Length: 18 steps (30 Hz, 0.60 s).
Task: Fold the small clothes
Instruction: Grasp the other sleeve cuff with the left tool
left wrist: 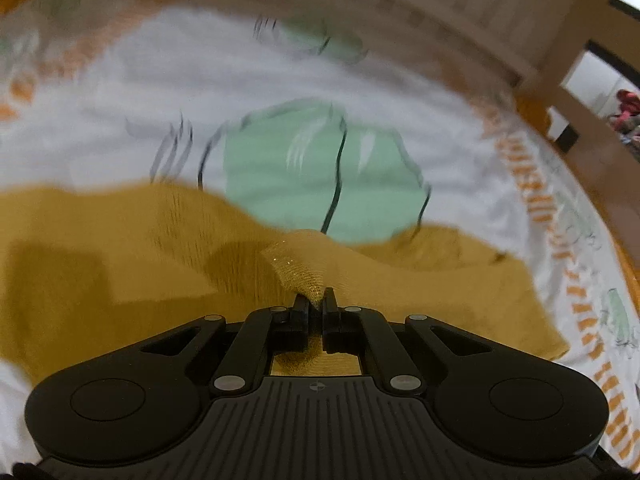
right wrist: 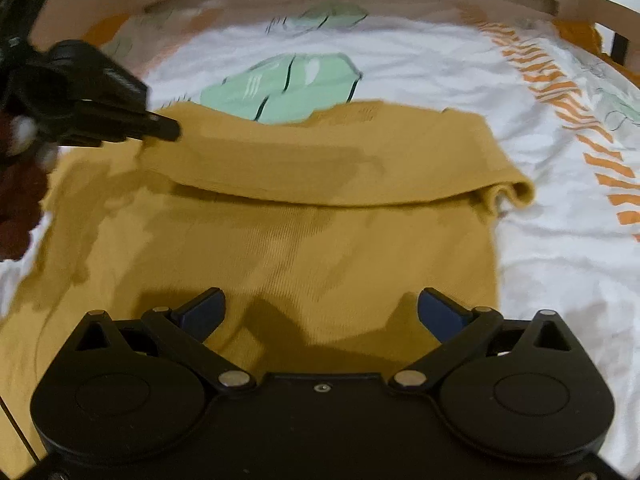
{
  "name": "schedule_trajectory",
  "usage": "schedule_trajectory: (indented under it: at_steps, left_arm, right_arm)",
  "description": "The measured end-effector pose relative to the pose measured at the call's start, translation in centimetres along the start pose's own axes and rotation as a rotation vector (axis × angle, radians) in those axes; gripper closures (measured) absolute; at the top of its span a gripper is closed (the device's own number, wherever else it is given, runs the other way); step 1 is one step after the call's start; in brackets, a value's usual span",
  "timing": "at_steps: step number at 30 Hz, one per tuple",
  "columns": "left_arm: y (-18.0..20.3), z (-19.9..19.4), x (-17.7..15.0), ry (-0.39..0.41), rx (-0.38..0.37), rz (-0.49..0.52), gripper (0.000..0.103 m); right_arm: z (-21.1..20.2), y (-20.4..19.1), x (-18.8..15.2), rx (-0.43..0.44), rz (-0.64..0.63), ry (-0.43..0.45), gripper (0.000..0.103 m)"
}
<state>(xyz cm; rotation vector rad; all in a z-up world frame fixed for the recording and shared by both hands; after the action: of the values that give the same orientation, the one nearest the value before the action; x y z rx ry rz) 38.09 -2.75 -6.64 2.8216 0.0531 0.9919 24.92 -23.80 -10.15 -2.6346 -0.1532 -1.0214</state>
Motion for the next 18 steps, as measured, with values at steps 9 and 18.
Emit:
schedule_trajectory:
  at_steps: [9,18]
  left_arm:
    - [-2.9,-4.2,3.2,0.08,0.03,0.057,0.098]
    - [-5.6,-2.3,1.5,0.015,0.113,0.064,0.098]
  right_arm:
    - [0.0,0.0,0.2,0.033,0.007,0.032,0.001]
    - [-0.2,0.2,0.3,0.062,0.026,0.022,0.001]
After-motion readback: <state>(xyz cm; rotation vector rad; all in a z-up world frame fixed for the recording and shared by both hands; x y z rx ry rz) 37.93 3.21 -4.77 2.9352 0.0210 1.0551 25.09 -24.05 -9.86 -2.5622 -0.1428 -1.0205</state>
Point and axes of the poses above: each gripper's, at about its wrist camera, not at the fingertips, and z roughly the way its jaws point, y to its right, x to its top, the point moved 1 cm from there along z, roughly the way its jaws point, and after that the axes turned 12 degrees about x, right-handed, at the moved point
